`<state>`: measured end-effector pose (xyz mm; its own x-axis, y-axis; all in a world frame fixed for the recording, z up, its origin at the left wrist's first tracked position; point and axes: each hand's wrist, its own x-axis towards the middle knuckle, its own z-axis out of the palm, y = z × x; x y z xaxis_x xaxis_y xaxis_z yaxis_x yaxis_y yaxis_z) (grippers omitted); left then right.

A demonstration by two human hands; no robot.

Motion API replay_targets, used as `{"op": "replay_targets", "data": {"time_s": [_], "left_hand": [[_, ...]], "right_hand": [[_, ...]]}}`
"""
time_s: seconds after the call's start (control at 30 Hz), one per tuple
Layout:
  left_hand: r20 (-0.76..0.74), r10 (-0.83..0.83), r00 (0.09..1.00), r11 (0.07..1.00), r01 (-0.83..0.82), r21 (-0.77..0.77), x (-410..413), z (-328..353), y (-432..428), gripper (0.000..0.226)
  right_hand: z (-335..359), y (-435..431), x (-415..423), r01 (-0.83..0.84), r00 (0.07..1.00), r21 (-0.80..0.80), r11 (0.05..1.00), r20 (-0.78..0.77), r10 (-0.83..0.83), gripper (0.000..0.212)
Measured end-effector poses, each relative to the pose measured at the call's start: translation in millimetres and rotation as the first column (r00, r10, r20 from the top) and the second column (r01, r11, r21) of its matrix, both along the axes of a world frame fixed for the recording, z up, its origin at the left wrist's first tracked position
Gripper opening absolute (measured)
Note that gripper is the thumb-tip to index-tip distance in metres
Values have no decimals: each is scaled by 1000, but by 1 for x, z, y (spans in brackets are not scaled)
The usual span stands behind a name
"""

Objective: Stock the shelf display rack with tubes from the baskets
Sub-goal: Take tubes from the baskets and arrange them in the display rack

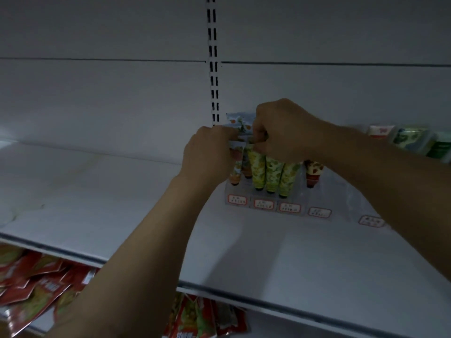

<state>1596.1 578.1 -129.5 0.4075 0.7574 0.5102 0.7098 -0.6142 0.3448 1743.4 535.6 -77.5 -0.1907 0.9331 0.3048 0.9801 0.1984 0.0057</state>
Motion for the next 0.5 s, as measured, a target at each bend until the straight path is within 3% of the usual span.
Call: {"op": "replay_targets", "data": {"time_s": [0.13,0.27,0.4,0.5], "left_hand": [[5,34,999,999,-34,-36,-4,0,3,15],[-51,55,997,998,-53,25,8,-4,2,17],[-87,85,993,996,-81,47,16,-8,1,16],[-68,61,996,998,-63,-26,10,-6,0,22]], "right_hand": [[0,-2,1,-24,999,-39,999,35,25,22],[2,-3,-2,-25,997,-57,998,73,30,36],[0,-4,-6,21,997,-75,997,80,-15,34],[-6,-10,-6,32,999,-32,999,10,-32,20]]}}
